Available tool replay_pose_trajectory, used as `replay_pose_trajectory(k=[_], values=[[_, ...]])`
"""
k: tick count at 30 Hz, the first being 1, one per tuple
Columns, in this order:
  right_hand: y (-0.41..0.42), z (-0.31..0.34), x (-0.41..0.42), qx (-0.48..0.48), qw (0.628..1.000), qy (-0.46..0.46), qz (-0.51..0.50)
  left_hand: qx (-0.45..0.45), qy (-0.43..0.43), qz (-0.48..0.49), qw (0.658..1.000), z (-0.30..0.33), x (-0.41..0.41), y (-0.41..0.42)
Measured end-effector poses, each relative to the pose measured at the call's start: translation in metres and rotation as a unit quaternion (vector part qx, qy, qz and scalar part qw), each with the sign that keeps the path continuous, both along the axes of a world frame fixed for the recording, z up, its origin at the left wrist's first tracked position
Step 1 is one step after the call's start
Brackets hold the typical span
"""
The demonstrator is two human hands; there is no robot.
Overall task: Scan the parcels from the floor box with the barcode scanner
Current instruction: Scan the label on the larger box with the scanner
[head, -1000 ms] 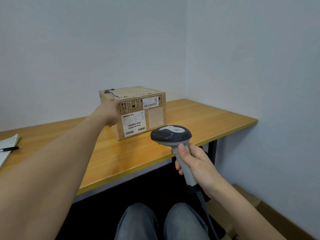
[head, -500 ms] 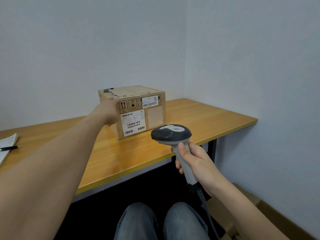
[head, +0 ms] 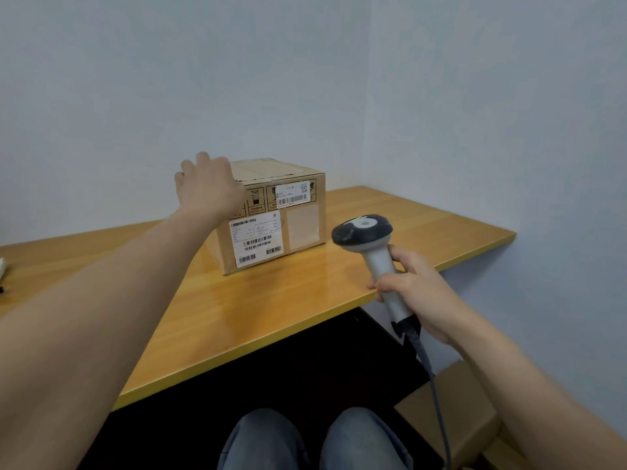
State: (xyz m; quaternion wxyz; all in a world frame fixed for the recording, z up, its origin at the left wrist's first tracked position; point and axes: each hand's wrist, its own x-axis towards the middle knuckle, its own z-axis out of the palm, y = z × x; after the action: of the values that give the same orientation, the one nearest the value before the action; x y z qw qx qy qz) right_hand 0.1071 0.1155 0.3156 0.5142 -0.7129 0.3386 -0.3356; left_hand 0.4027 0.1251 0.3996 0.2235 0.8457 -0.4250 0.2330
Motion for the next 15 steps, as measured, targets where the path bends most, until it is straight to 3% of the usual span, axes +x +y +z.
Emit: replay_pose_trajectory(k=[6, 15], values=[[-0.041, 0.015, 0.018, -0.046, 0.996, 0.03, -0.064, 0.01, -0.006, -0.039, 0.999, 0.011, 0.006, -0.02], [-0.114, 0.021, 0.042, -0.095, 0.979, 0.111, -0.141, 0.039, 0.066, -0.058, 0.995, 0.027, 0.035, -0.05]])
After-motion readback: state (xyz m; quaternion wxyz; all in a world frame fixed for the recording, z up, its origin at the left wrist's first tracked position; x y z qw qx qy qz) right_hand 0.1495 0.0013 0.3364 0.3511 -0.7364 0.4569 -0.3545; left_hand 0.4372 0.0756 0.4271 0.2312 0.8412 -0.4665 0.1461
